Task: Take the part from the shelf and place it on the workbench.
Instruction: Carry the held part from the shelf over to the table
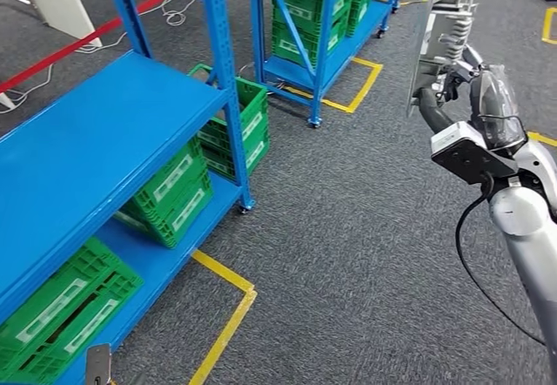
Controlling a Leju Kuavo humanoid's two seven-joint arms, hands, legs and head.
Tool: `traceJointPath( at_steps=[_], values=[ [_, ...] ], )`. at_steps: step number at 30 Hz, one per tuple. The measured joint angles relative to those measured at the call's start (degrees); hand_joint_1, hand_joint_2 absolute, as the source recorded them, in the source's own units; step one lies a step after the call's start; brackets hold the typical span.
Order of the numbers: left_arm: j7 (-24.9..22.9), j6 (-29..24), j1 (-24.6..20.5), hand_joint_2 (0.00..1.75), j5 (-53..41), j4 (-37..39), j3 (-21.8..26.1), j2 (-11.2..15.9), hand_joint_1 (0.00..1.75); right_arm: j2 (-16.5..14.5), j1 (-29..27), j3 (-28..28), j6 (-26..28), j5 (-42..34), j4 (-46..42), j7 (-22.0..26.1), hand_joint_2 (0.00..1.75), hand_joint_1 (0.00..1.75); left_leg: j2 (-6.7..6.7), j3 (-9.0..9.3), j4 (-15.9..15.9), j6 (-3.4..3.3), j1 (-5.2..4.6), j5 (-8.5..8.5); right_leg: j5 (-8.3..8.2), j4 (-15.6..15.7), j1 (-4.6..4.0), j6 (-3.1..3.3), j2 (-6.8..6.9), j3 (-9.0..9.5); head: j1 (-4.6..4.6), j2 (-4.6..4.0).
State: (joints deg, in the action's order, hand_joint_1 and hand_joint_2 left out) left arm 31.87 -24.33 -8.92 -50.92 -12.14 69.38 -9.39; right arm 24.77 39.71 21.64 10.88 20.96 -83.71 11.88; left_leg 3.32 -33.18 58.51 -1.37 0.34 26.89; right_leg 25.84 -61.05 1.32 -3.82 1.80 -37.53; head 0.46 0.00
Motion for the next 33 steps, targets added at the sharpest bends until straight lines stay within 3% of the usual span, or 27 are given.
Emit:
traceJointPath(
  at_steps=[2, 4, 6, 7, 9, 11, 12, 14, 16, 18, 19, 20, 22, 24, 25, 26, 27, 28, 30, 32, 33],
  values=[
    [0.0, 0.0, -0.1, 1.75, 0.0, 0.0, -0.1, 0.0, 0.00, 0.0, -0.3, -0.1, 0.2, 0.4, -0.3, 0.1, 1.75, 1.75, 0.71, -0.14, 0.3, 0.63, -0.25, 0.23, -0.04, 2.6, -0.35, 0.82, 0.41, 1.47, -0.01, 0.00],
    [0.0, -0.1, -0.1, 1.75, -0.1, 0.0, -0.3, 0.0, 0.00, 0.0, -0.9, -0.4, 0.4, 0.8, -0.7, 0.4, 1.75, 1.75, 1.24, -0.13, 0.4, 1.09, -0.21, 0.42, -0.23, 2.6, -0.41, 1.75, -0.59, 1.33, 0.00, 0.00],
    [0.0, -0.1, -0.1, 1.75, -0.1, 0.0, -0.4, 0.0, 0.00, 0.0, -1.4, -0.6, 0.8, 1.0, -1.5, 0.7, 1.75, 1.75, 0.11, -0.69, 2.2, 1.52, 0.04, 1.96, -0.33, 2.7, -0.33, 2.44, -1.40, 1.36, -0.09, 0.00],
    [0.0, -0.2, -0.1, 1.75, -0.1, 0.0, -0.4, 0.0, 0.00, 0.0, -1.7, -0.6, 1.1, 1.0, -1.9, 0.9, 1.75, 1.75, -0.90, -1.62, 4.5, 1.68, 0.15, 3.44, -0.35, 2.7, -0.29, 2.73, -1.78, 1.43, -0.17, 0.00],
    [-0.1, -0.2, 0.1, 1.75, -0.1, 0.0, -0.4, -0.1, 0.00, 0.0, -2.6, -0.7, 1.9, 1.1, -2.9, 1.3, 1.75, 1.75, -2.46, -5.04, 12.2, 1.76, 0.19, 7.07, -0.31, 2.7, -0.45, 3.09, -2.67, 1.51, -0.25, 0.00],
    [-0.1, -0.2, 0.2, 1.75, 0.0, 0.0, -0.4, -0.1, 0.00, 0.0, -3.8, -1.0, 3.0, 1.4, -4.0, 1.8, 1.75, 1.75, -2.91, -7.80, 17.6, 1.60, 0.14, 8.35, -0.25, 2.7, -0.71, 3.25, -3.79, 1.62, -0.26, 0.00],
    [-0.1, -0.2, 0.2, 1.75, 0.0, 0.0, -0.4, -0.1, 0.00, 0.0, -4.5, -1.3, 3.5, 1.5, -4.7, 2.2, 1.75, 1.75, -3.04, -7.82, 17.2, 1.36, 0.08, 7.24, -0.21, 2.6, -0.83, 3.29, -4.40, 1.72, -0.26, 0.00],
    [-0.2, -0.3, 0.2, 1.75, 0.2, 0.0, -0.4, -0.1, 0.00, 0.0, -6.1, -1.9, 4.5, 1.6, -6.4, 2.9, 1.75, 1.75, -4.08, -5.22, 10.5, 0.59, -0.09, 2.62, -0.15, 2.6, -0.95, 3.31, -5.60, 1.96, -0.26, 0.00],
    [-0.2, -0.4, 0.3, 1.75, 0.4, 0.0, -0.4, 0.0, 0.00, 0.0, -7.9, -2.7, 5.8, 1.7, -8.3, 3.7, 1.75, 1.75, -6.70, -2.43, 3.6, -0.18, -0.12, -0.50, -0.17, 2.6, -0.89, 3.11, -6.65, 1.78, -0.15, 0.00],
    [-0.1, -0.5, 0.4, 1.75, 0.7, 0.0, -0.4, 0.1, 0.00, 0.0, -9.6, -3.4, 7.0, 1.9, -10.2, 4.3, 1.75, 1.75, -7.93, -1.62, 1.4, -0.43, -0.25, -0.60, -0.40, 2.6, -0.50, 2.51, -7.69, 1.24, -0.23, 0.00],
    [-0.1, -0.6, 0.4, 1.75, 0.8, 0.0, -0.4, 0.1, 0.00, 0.0, -10.5, -3.8, 7.2, 1.9, -11.1, 4.4, 1.75, 1.75, -7.38, -1.45, 0.9, -0.44, -0.33, -0.60, -0.57, 2.7, -0.31, 2.09, -8.28, 1.06, -0.36, 0.00],
    [-0.1, -0.6, 0.4, 1.75, 0.9, 0.0, -0.4, 0.1, 0.00, 0.0, -11.2, -4.2, 7.4, 2.0, -11.9, 4.6, 1.75, 1.75, -6.74, -1.24, 0.5, -0.50, -0.28, -0.72, -0.57, 2.7, -0.24, 1.74, -8.20, 0.80, -0.42, 0.00],
    [-0.1, -0.6, 0.4, 1.75, 0.9, 0.0, -0.4, 0.0, 0.00, 0.1, -12.0, -4.9, 7.4, 1.9, -13.0, 4.7, 1.75, 1.75, -5.39, -0.72, -0.5, -0.75, -0.11, -1.12, 0.91, 0.6, -0.45, 1.28, -5.97, -0.47, -0.24, 0.00],
    [-0.1, -0.7, 0.5, 1.75, 0.9, 0.0, -0.4, 0.0, 0.00, 0.1, -12.6, -5.2, 7.4, 1.9, -13.5, 4.8, 1.75, 1.75, -4.04, -0.53, -0.7, -0.92, -0.14, -1.23, 4.31, -6.0, -0.55, 0.98, -3.12, -3.59, -0.04, 0.00],
    [-0.1, -0.7, 0.6, 1.75, 0.9, 0.0, -0.4, -0.1, 0.00, 0.1, -12.9, -5.2, 7.4, 1.9, -13.6, 4.8, 1.75, 1.75, -3.35, -0.55, -0.7, -0.93, -0.16, -1.20, 5.74, -9.7, -0.49, 0.79, -2.60, -5.29, -0.02, 0.00],
    [-0.1, -0.7, 0.6, 1.75, 0.9, 0.0, -0.4, -0.1, 0.00, 0.1, -13.2, -5.3, 7.4, 1.9, -13.8, 4.9, 1.75, 1.75, -2.62, -0.56, -0.7, -0.91, -0.18, -1.16, 6.43, -12.1, -0.40, 0.62, -2.32, -6.41, -0.02, 0.00],
    [-0.1, -0.7, 0.6, 1.75, 1.0, 0.0, -0.4, -0.1, 0.00, 0.1, -13.5, -5.3, 7.4, 2.0, -14.0, 4.9, 1.75, 1.75, -1.93, -0.56, -0.6, -0.86, -0.18, -1.11, 6.09, -12.5, -0.30, 0.47, -2.15, -6.48, -0.02, 0.00],
    [0.0, -0.7, 0.6, 1.75, 1.1, 0.0, -0.4, -0.1, 0.00, 0.1, -13.7, -5.4, 7.5, 2.0, -14.2, 5.0, 1.75, 1.75, -1.27, -0.54, -0.6, -0.75, -0.17, -1.03, 4.78, -10.4, -0.20, 0.34, -1.87, -5.24, -0.01, 0.00],
    [0.1, -0.7, 0.5, 1.75, 1.4, 0.0, -0.4, -0.1, 0.00, 0.1, -14.2, -5.8, 7.6, 2.2, -15.0, 5.1, 1.75, 1.75, -0.21, -0.48, -0.4, -0.32, -0.25, -0.75, 1.78, -2.4, -0.22, 0.25, -0.10, -0.53, 0.00, 0.00],
    [0.3, -0.7, 0.6, 1.75, 1.8, 0.0, -0.4, 0.0, 0.00, 0.1, -15.2, -6.3, 8.0, 2.5, -16.2, 5.2, 1.75, 1.75, 0.50, -0.40, -0.1, 0.25, -0.50, -0.47, 0.64, 2.6, -0.46, 0.81, 1.20, 2.56, -0.07, 0.00],
    [0.4, -0.7, 0.6, 1.75, 2.0, 0.0, -0.4, 0.0, 0.00, 0.1, -15.9, -6.6, 8.3, 2.7, -16.9, 5.4, 1.75, 1.75, 0.81, -0.36, 0.0, 0.49, -0.61, -0.40, 0.79, 3.0, -0.62, 1.22, 1.17, 2.79, -0.10, 0.00]
  ],
)
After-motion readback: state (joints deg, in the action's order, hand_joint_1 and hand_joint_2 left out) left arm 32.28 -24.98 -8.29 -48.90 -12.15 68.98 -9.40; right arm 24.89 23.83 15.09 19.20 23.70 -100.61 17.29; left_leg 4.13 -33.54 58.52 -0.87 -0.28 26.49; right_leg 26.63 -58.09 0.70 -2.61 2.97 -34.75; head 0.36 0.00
